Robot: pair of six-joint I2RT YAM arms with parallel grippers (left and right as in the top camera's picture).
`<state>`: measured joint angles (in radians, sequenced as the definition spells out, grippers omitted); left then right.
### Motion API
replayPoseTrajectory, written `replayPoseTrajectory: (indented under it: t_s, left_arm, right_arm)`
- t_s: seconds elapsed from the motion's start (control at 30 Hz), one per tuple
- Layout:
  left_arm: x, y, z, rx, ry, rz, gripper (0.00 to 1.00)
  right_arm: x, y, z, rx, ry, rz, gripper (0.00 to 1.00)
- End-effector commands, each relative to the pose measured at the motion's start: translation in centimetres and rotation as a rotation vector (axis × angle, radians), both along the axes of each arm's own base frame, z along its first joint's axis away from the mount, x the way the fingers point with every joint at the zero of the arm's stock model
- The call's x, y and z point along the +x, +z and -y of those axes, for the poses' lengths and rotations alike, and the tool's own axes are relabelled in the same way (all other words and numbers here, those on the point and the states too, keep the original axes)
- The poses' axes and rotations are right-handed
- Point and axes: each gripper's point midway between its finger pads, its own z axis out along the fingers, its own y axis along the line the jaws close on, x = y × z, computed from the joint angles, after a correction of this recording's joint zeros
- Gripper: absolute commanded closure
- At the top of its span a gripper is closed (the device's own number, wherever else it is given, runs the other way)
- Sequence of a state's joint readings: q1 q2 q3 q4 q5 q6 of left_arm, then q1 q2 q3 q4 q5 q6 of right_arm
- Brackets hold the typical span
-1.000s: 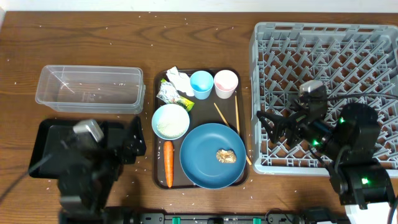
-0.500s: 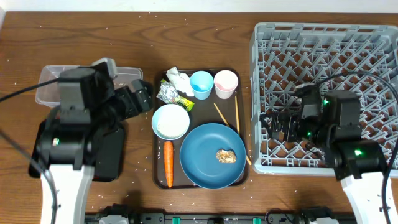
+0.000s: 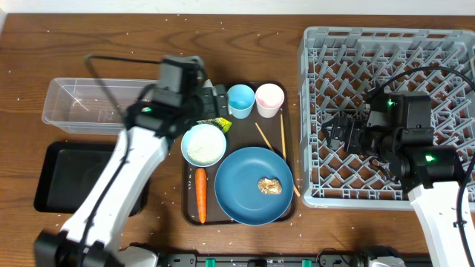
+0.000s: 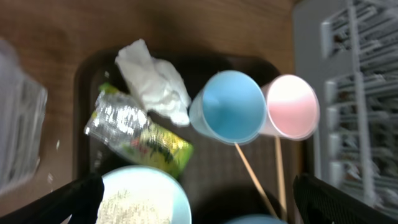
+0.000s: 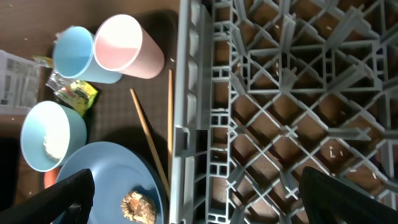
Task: Sort waste into correct bins and load items into the dishwasher rack
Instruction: 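Reach the left gripper to the blue cup and grasp it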
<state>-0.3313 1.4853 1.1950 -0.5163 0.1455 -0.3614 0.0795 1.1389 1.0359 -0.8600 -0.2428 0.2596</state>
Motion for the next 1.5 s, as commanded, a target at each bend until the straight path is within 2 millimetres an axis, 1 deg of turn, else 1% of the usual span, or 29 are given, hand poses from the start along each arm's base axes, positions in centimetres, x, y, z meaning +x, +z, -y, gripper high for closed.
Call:
replayPoseTrajectory:
  t_s: [0.0, 0.03, 0.07, 0.1, 0.2, 0.27, 0.33, 0.37, 0.47, 0.53, 0.63, 0.7, 0.97, 1.07, 1.1, 1.13, 1.17, 1.2, 1.23, 1.3, 1.37, 1.43, 1.47]
  left_arm:
    - [2.3, -0.5, -0.3, 0.094, 0.041, 0.062, 0.02]
    - [2.8, -1.1, 0.2, 0.093, 0.035, 0.067, 0.02]
    - [3.3, -1.6, 0.4, 0.093, 0.035, 0.066, 0.00]
    - [3.7, -2.3, 0.6, 0.093, 0.033, 0.063, 0.03]
    - [4.7, -4.5, 1.0, 0.101, 0.032, 0.042, 0.03]
    - [5.1, -5.9, 1.4, 0.101, 0.024, 0.024, 0.03]
    - [5.1, -7.0, 2.3, 0.071, -0.007, -0.002, 0.04]
    - [5.1, -7.5, 2.6, 0.061, -0.017, -0.013, 0.05]
    - [5.2, -9.1, 2.6, 0.070, -0.018, -0.039, 0.14]
    - [5.2, -9.7, 2.6, 0.074, -0.019, -0.052, 0.21]
    - [5.0, -10.7, 2.6, 0.082, -0.020, -0.076, 0.46]
    - [4.8, -11.0, 2.6, 0.084, -0.023, -0.087, 0.53]
    - [4.1, -12.9, 2.6, 0.103, -0.030, -0.136, 0.56]
    - [4.1, -13.2, 2.7, 0.104, -0.032, -0.137, 0.57]
    - [4.2, -13.2, 2.8, 0.103, -0.033, -0.135, 0.59]
    - [4.2, -13.2, 2.8, 0.102, -0.032, -0.133, 0.64]
    - [4.3, -13.1, 2.8, 0.101, -0.032, -0.130, 0.72]
    - [4.3, -13.1, 2.8, 0.101, -0.032, -0.130, 0.85]
    - [4.3, -13.1, 2.8, 0.101, -0.032, -0.130, 0.94]
    - [4.3, -13.1, 2.8, 0.100, -0.032, -0.128, 0.94]
    - [4.3, -12.5, 2.8, 0.097, -0.032, -0.120, 0.94]
    - [4.2, -11.6, 2.7, 0.093, -0.031, -0.109, 0.94]
    - [4.1, -10.7, 2.7, 0.089, -0.031, -0.097, 0.94]
  right_arm:
    - [0.3, 0.3, 0.7, 0.004, -0.038, 0.000, 0.01]
    - [0.3, 0.3, 0.7, 0.004, -0.037, -0.004, 0.01]
    - [0.2, 0.2, 0.7, 0.003, -0.037, -0.009, 0.01]
    - [0.1, 0.2, 0.7, 0.003, -0.038, -0.012, 0.01]
    - [0.0, 0.0, 0.7, 0.002, -0.038, -0.021, 0.01]
    - [-0.2, -0.1, 0.7, 0.001, -0.038, -0.030, 0.01]
    - [-0.4, -0.2, 0.7, 0.000, -0.038, -0.039, 0.01]
    - [-0.5, -0.3, 0.7, 0.000, -0.038, -0.044, 0.01]
    - [-0.6, -0.6, 0.8, -0.001, -0.038, -0.060, 0.01]
    - [-0.6, -0.8, 0.8, -0.002, -0.038, -0.068, 0.01]
    - [-0.7, -1.2, 0.8, -0.003, -0.038, -0.085, 0.01]
    - [-0.7, -1.3, 0.8, -0.004, -0.038, -0.089, 0.01]
    - [-0.7, -1.9, 0.7, -0.005, -0.037, -0.115, 0.01]
    - [-0.7, -2.0, 0.8, -0.006, -0.038, -0.121, 0.01]
    - [-0.8, -2.1, 0.8, -0.006, -0.038, -0.122, 0.01]
    - [-0.8, -2.1, 0.8, -0.006, -0.037, -0.123, 0.01]
    - [-0.8, -2.1, 0.8, -0.006, -0.038, -0.123, 0.01]
    - [-0.8, -2.1, 0.8, -0.006, -0.038, -0.124, 0.01]
    - [-0.8, -2.1, 0.8, -0.006, -0.038, -0.126, 0.01]
    - [-0.9, -2.1, 0.8, -0.006, -0.038, -0.128, 0.01]
    - [-1.1, -2.2, 0.8, -0.007, -0.038, -0.137, 0.01]
    - [-1.3, -2.4, 0.8, -0.008, -0.038, -0.148, 0.01]
    - [-1.4, -2.4, 0.8, -0.009, -0.038, -0.153, 0.01]
